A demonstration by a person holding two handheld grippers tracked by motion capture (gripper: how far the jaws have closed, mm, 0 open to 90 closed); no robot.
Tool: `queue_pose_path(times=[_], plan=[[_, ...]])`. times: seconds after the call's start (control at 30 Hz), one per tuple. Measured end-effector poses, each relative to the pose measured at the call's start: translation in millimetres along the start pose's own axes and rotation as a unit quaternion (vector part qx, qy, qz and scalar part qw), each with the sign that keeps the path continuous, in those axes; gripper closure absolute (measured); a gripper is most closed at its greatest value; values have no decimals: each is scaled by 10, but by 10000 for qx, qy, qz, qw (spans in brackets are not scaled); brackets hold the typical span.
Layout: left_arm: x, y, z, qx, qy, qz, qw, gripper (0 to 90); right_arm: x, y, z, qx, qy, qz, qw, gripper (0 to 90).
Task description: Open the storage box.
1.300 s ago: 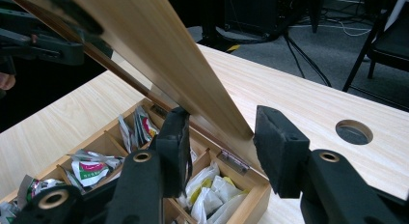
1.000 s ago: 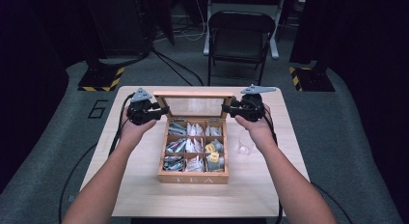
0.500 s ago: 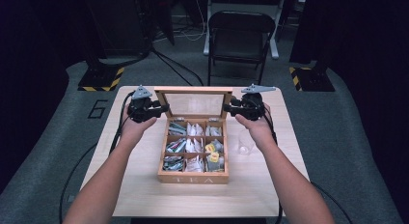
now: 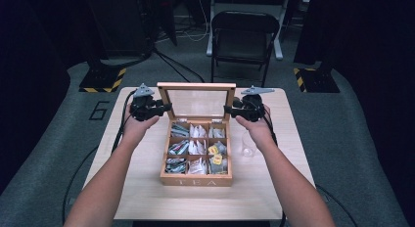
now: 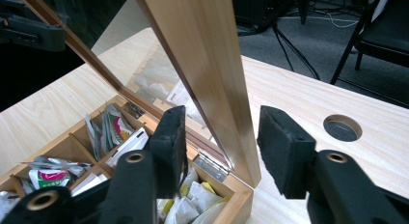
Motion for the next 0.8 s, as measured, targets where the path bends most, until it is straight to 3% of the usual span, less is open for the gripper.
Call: queue_pose_path(times=[0.43,0.57,0.8], plan=[[15,-82,-61,-49,111,-30,9999,623,20,-80,62,-111,-137,-103,9998,613],[-3,-119,-82,-15,60,-29,10000,620,30,-105,72,-194,-109,-94,9997,617],[1,-167,-111,-15,113,-55,9999,630,6,-111,104,-259,-116,-149,9995,552]])
Point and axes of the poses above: each handheld gripper's, and its own axes: y roughly backward along the jaws, x roughly out of its top, z roughly to its right, the point moved 6 cm from there along -y, roughly forward along the jaws, and after that the axes turned 13 degrees about z, right-handed, at the moved point
